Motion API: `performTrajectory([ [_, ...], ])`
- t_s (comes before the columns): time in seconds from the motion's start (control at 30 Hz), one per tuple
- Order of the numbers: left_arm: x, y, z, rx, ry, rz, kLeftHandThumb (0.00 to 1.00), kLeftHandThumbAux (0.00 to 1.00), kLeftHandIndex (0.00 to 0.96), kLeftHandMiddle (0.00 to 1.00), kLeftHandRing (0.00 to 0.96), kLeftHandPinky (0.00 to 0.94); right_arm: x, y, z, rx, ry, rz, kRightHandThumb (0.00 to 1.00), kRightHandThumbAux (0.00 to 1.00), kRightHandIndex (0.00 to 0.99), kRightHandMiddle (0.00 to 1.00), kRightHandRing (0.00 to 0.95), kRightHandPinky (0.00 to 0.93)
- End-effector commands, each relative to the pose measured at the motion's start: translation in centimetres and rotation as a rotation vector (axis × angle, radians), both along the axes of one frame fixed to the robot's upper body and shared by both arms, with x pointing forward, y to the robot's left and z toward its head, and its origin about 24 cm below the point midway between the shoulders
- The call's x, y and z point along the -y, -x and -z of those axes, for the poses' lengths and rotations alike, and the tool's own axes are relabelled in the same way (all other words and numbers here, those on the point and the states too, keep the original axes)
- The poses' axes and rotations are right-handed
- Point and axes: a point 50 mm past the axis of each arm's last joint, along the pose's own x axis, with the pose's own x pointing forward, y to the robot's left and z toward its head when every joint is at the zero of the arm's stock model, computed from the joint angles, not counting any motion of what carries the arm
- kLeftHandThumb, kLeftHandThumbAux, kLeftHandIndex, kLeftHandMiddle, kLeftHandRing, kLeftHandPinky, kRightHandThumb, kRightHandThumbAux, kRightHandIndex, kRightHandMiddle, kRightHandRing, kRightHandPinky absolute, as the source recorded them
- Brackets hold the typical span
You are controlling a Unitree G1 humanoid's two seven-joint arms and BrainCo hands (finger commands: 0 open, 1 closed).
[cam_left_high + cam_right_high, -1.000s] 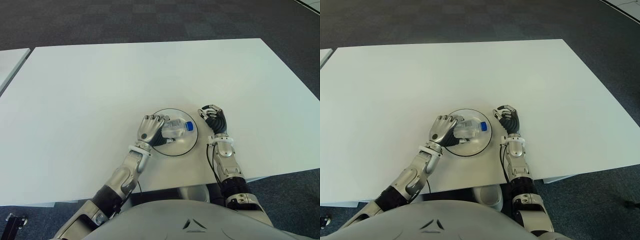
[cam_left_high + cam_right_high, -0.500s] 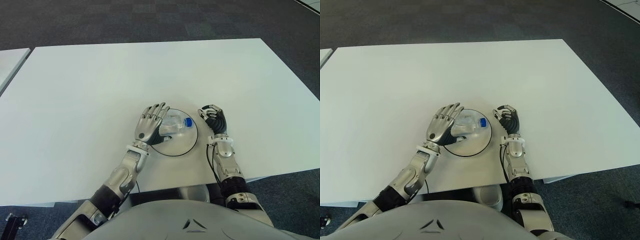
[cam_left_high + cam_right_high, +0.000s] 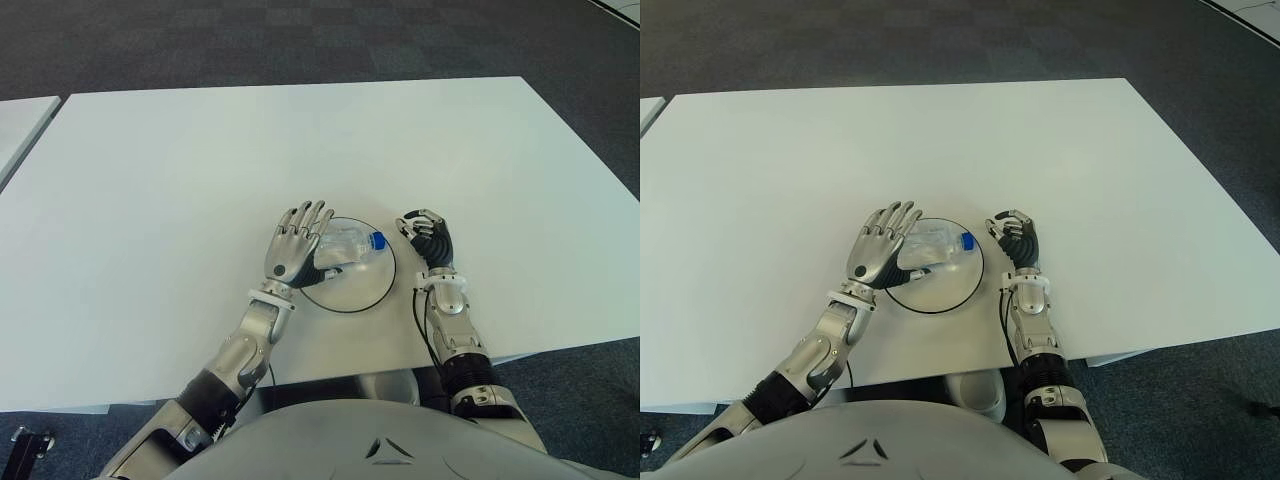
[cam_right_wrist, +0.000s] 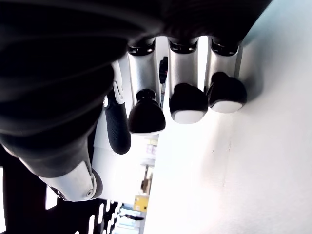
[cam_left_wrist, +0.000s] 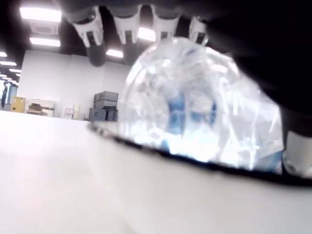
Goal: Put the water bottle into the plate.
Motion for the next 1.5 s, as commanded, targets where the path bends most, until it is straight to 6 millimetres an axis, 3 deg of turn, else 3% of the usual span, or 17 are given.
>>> performTrajectory([
  [0.03, -0.3, 0.2, -0.1, 0.037, 0.037, -0.020, 0.281, 0.509, 0.000, 0.000, 0.000, 0.000, -0.2, 0.4, 0.7, -0.049, -0.005, 0.001, 0.701, 0.730, 0.437, 0.873, 0.869, 0.864],
  [0.23, -0.5, 0.2, -0.3, 0.093, 0.166, -0.045, 0.188, 0.509, 0.000, 0.000, 0.000, 0.000, -0.2, 0.4, 0.7, -0.051, -0.003, 0.000, 0.701, 0.730, 0.437, 0.873, 0.870, 0.870],
  [0.5, -0.9, 0.3, -0.5, 0.141, 0.498, -0.067, 0.097, 0.501, 0.000, 0.000, 0.000, 0.000, -0.2, 0.5, 0.8, -0.052, -0.002, 0.004, 0.701, 0.730, 0.437, 0.874, 0.872, 0.866],
  [0.73, -2.1, 0.4, -0.3, 0.130, 0.752, -0.088, 0.076, 0.552, 0.000, 0.000, 0.000, 0.005, -0.3, 0.5, 0.7, -0.049, -0.004, -0.011, 0.702, 0.730, 0.437, 0.873, 0.871, 0.871],
  [0.93, -3.4, 0.3, 0.2, 0.112, 0.912, -0.184, 0.108, 0.674, 0.025, 0.063, 0.069, 0.142, -0.8, 0.7, 0.6, -0.049, -0.004, -0.034, 0.701, 0.731, 0.437, 0.880, 0.878, 0.881],
  [1.2, -4.7, 0.2, 0.3, 0.114, 1.081, -0.305, 0.158, 0.854, 0.272, 0.260, 0.263, 0.315, -1.9, 0.7, 0.8, -0.050, -0.013, -0.068, 0.701, 0.731, 0.437, 0.875, 0.880, 0.876],
  [1.5, -7.0, 0.7, 1.9, -0.037, 1.216, -0.510, 0.129, 0.951, 0.402, 0.382, 0.382, 0.423, -3.5, 0.9, 0.7, -0.054, -0.032, -0.108, 0.703, 0.729, 0.437, 0.858, 0.864, 0.861],
])
